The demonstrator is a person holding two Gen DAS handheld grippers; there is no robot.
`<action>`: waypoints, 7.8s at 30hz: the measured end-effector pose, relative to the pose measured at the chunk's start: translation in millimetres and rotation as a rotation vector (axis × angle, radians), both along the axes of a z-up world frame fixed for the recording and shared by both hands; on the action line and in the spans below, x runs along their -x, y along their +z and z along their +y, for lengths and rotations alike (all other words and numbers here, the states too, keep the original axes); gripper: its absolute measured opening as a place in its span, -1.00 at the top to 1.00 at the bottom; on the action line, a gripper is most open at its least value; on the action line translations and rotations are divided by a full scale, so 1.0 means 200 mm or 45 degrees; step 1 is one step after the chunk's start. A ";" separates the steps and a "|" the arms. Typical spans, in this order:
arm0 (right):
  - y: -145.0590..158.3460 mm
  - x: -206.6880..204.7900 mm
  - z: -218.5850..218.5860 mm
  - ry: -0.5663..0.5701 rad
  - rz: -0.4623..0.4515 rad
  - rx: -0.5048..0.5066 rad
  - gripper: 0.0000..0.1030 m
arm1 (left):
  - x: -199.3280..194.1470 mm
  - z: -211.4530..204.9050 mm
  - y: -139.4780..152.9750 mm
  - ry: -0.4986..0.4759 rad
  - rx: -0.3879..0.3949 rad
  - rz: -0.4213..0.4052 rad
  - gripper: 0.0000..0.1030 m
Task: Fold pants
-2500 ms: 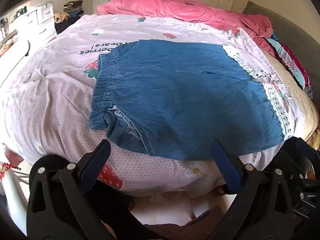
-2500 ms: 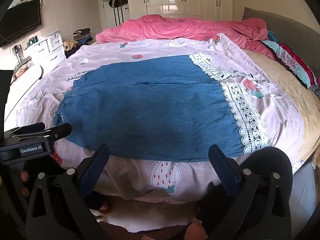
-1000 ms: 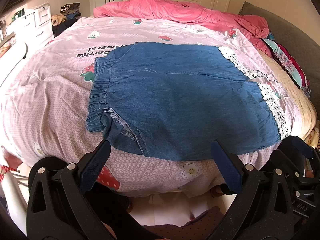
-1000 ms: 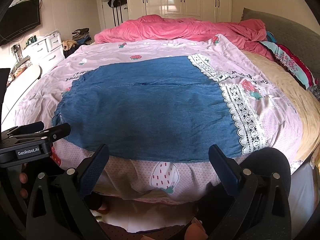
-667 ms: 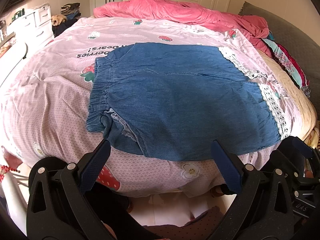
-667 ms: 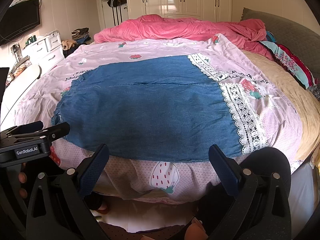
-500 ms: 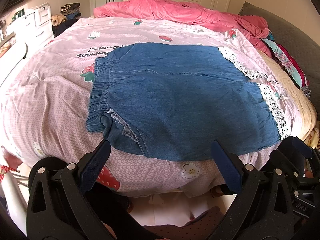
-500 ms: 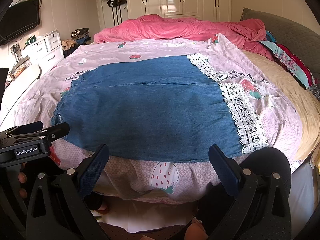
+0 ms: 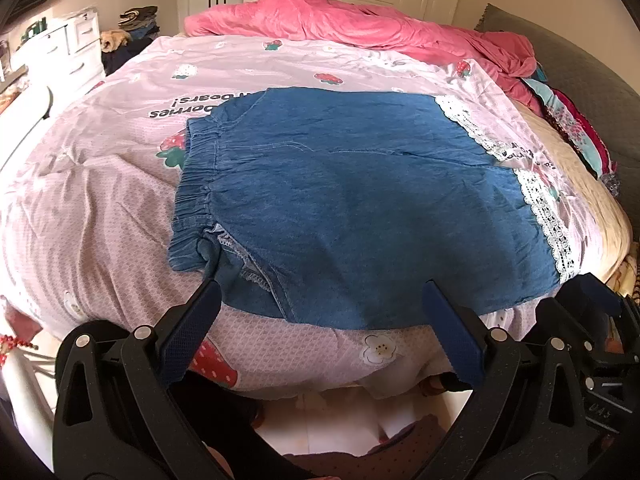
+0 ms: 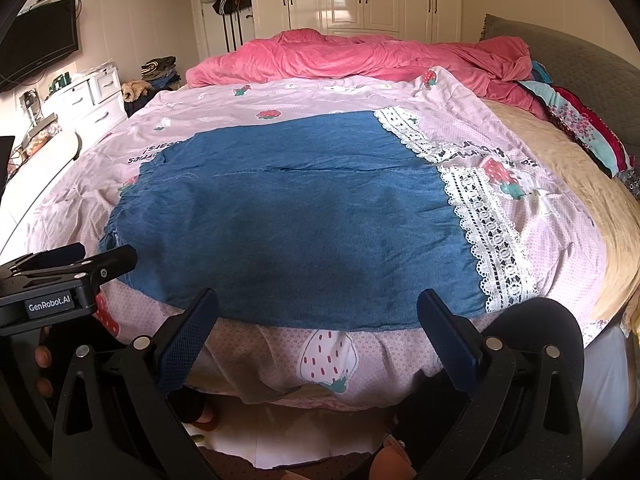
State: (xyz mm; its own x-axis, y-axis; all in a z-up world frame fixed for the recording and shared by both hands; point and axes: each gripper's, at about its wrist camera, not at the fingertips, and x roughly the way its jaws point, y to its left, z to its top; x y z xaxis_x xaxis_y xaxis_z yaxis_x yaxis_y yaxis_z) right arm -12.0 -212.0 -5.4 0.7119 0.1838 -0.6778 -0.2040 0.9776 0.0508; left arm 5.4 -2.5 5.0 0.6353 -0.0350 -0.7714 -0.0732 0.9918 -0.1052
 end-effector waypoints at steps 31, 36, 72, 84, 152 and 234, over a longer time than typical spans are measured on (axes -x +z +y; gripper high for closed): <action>0.12 -0.71 0.36 0.301 0.025 0.111 -0.92 | -0.45 0.45 0.02 0.214 0.041 0.012 -0.82; 0.12 -0.88 0.46 0.394 0.067 0.111 -0.92 | -0.58 0.58 0.02 0.277 0.008 0.018 -0.82; -0.11 -1.80 1.11 0.818 0.231 0.447 -0.92 | -1.14 0.76 -0.22 -0.013 -0.059 0.100 0.34; -0.21 -1.78 1.25 1.047 0.210 0.561 -0.22 | -1.04 0.75 -0.11 -0.024 -0.029 -0.027 0.42; -0.27 -0.22 0.61 0.933 0.250 -0.035 0.55 | -0.14 0.43 0.06 -0.143 0.043 -0.087 0.04; -0.19 -1.70 0.09 0.003 0.411 -0.031 0.75 | -0.62 -0.32 -0.22 -0.716 0.388 0.007 0.46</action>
State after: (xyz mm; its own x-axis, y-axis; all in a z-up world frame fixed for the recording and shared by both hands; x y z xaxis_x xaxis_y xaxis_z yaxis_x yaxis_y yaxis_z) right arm 328.4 -194.2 -43.4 0.4606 0.2045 -0.8637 -0.1759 0.9748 0.1370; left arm 128.6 -66.7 -40.0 0.4522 -0.5805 -0.6771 0.4485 0.8042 -0.3899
